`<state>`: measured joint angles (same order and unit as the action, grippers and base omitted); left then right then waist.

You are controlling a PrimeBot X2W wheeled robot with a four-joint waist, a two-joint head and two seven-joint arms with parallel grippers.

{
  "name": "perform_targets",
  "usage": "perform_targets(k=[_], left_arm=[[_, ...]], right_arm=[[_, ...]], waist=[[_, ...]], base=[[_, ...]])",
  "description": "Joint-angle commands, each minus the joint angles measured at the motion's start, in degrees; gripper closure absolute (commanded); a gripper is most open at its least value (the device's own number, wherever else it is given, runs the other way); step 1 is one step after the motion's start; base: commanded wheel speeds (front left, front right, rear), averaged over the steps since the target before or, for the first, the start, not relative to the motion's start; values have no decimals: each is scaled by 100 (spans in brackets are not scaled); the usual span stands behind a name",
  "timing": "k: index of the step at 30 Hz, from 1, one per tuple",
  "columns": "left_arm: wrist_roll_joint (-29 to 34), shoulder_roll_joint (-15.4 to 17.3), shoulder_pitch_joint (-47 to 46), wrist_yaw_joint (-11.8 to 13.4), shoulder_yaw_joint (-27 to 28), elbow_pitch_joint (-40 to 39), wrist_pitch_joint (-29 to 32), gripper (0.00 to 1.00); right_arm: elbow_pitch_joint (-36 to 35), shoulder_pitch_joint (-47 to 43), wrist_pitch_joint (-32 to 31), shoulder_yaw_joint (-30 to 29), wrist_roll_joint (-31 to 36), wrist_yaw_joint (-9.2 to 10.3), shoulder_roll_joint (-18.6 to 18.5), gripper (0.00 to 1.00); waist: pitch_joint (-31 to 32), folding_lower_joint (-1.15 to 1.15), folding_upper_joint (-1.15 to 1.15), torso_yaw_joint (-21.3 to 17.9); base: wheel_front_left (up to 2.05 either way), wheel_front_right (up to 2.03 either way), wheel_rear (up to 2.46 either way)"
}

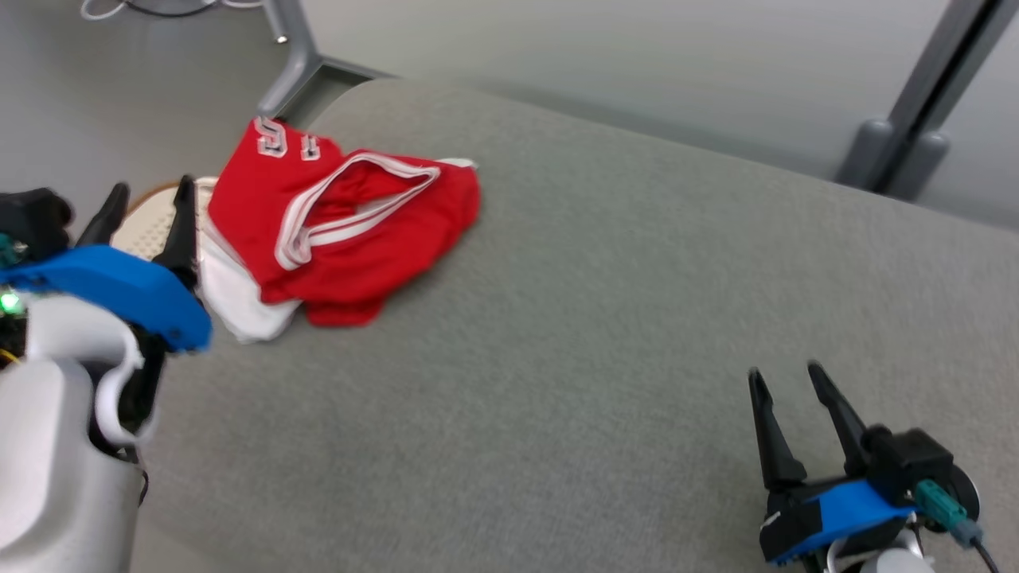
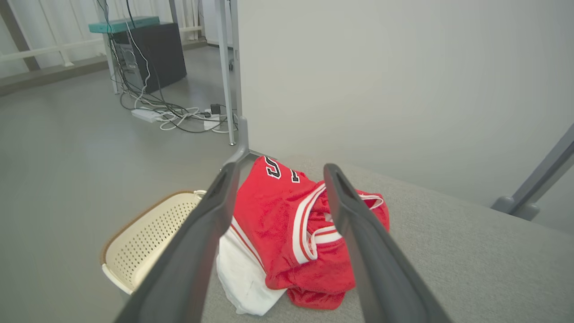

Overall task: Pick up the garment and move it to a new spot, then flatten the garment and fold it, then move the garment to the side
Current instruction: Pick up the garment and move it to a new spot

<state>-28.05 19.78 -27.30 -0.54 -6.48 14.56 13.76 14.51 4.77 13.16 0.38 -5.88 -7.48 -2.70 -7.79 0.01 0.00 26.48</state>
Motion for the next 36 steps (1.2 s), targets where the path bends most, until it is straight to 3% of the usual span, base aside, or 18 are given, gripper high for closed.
perform_targets(k=[1, 15, 21, 26, 27, 28, 36], left_arm=[[-92, 45, -127, -15, 57, 153, 123, 0], [-748, 683, -1104, 27, 635, 1569, 1187, 0], [-615, 947, -942, 277, 617, 1920, 1473, 0], [-652, 901, -812, 592, 685, 2221, 1595, 0], [-643, 886, -819, 607, 675, 2226, 1557, 56], [-613, 895, -823, 629, 667, 2236, 1498, 100], [-590, 929, -1165, 458, 658, 2138, 1001, 100]], right_arm=[[-48, 70, -35, 20, 53, -3, -35, 0], [-1055, 325, -583, 38, 614, -3, -33, 0], [-1331, 307, -672, 26, 677, -3, -33, 0], [-1476, 240, -717, 9, 725, -3, -32, 0], [-1491, 237, -723, -1, 730, -3, -32, 0], [-1505, 231, -724, -4, 730, -3, -32, 0], [-1304, 195, -629, 134, 482, -3, -31, 0]], waist=[[-63, -1, 0, -82], [-1478, -1, 0, -1231], [-1809, -1, 0, -1532], [-1967, -1, 0, -1678], [-1981, -1, 0, -1687], [-1988, -1, 0, -1695], [-1595, -1, 0, -1680]], base=[[0, 0, 0], [0, 0, 0], [0, 0, 0], [0, 0, 0], [0, 0, 0], [0, 0, 0], [0, 0, 0]])
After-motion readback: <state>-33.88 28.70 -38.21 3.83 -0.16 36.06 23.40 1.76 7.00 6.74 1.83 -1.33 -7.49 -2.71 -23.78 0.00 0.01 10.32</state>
